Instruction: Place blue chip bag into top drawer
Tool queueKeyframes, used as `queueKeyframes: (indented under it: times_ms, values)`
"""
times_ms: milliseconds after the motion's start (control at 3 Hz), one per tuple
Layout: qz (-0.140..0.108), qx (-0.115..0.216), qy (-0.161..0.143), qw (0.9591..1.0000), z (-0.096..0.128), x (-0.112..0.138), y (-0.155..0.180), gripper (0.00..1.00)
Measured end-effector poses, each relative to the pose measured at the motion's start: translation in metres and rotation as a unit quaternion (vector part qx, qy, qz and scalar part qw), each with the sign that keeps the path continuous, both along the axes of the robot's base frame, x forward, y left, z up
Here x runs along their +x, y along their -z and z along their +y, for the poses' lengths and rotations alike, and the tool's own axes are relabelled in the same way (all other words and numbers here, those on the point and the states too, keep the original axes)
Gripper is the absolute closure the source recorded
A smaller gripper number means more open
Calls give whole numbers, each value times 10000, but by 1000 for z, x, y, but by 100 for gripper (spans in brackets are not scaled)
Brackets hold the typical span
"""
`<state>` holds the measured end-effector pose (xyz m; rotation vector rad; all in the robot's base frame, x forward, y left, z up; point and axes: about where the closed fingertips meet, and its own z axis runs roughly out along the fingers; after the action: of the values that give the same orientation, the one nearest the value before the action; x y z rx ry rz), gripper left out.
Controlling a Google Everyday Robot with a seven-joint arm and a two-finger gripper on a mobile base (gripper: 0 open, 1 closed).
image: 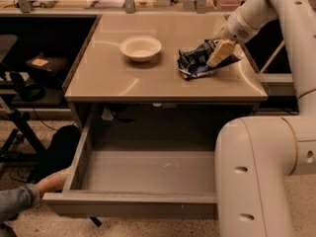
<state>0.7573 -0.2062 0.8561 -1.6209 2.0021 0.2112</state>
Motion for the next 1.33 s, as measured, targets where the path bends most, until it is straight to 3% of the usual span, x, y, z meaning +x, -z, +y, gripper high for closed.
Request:
queueKeyframes:
  times_ms: [667, 1000, 1333]
  values:
    - [0, 0, 0, 10000, 0, 0, 0, 88]
    - [125, -22, 72, 9999, -14, -19, -13, 100]
    - [310, -190, 370, 9987, -41, -56, -46, 100]
